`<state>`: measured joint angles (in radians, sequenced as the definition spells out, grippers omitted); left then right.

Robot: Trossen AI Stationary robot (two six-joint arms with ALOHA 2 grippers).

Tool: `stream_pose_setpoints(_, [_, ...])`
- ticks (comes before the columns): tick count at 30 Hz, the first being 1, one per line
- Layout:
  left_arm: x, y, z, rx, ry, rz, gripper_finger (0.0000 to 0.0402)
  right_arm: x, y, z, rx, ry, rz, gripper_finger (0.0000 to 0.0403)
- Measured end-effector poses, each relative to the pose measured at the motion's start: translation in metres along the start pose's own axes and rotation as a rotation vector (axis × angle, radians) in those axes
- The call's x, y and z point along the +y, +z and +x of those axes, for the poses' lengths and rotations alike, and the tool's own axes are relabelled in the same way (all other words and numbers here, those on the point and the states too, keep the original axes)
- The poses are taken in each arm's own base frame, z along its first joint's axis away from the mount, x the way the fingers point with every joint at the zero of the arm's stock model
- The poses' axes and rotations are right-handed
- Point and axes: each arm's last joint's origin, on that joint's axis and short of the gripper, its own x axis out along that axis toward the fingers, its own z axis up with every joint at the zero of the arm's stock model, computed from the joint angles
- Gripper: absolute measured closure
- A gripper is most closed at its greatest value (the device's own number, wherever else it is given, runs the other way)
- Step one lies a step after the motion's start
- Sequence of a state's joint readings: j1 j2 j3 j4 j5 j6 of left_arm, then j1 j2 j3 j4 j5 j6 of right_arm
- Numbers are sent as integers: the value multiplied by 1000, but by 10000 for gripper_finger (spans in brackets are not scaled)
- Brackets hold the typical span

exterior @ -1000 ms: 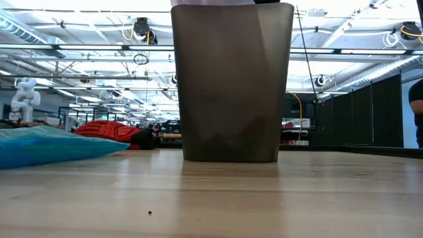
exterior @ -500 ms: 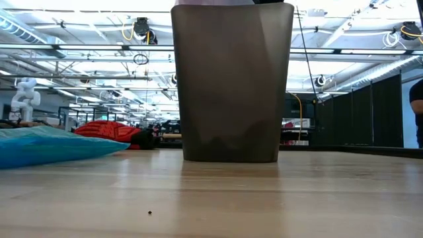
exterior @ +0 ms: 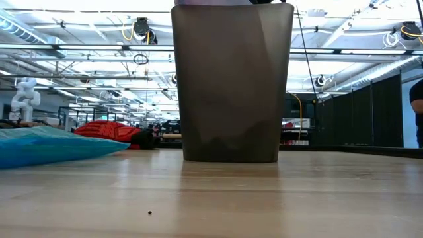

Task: Place trash/remove bag and relplace
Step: Remove the pink trash bag from the black trash bin

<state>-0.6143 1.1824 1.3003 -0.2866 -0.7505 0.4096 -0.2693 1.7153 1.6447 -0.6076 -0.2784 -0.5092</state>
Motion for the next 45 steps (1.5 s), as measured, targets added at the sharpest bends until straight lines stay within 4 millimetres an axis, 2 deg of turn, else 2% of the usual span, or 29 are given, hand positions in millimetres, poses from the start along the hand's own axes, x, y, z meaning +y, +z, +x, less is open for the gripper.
stream_pose_setpoints(5, [-5,10,-10,-48,10,72,402,-6,-4,-2,4,-11,13,403])
stream_pose_setpoints(10, [-15,13,-23,-27,42,211,402,-8,-5,-3,-2,-5,22,403])
stream_pose_setpoints(14, [-22,16,-33,-30,50,245,395,-9,-4,-4,-7,-2,21,403])
stream_pose_setpoints(18, [-25,18,-40,-10,95,258,366,-9,-5,-4,-2,-8,21,403])
stream_pose_setpoints(26, [-24,18,-48,81,244,291,279,-10,-6,-4,15,-17,26,403])
stream_pose_setpoints(29, [-29,20,-55,59,221,282,258,-9,-7,-4,15,-11,27,403])
stream_pose_setpoints(33, [-44,16,-62,11,102,175,249,-9,-7,-4,15,-11,27,403])
stream_pose_setpoints(39, [-88,-16,-41,105,46,61,248,-9,-7,-4,14,-9,27,403])
stream_pose_setpoints(45, [-111,-36,-1,202,122,-14,248,-9,-6,-4,12,-7,28,403])
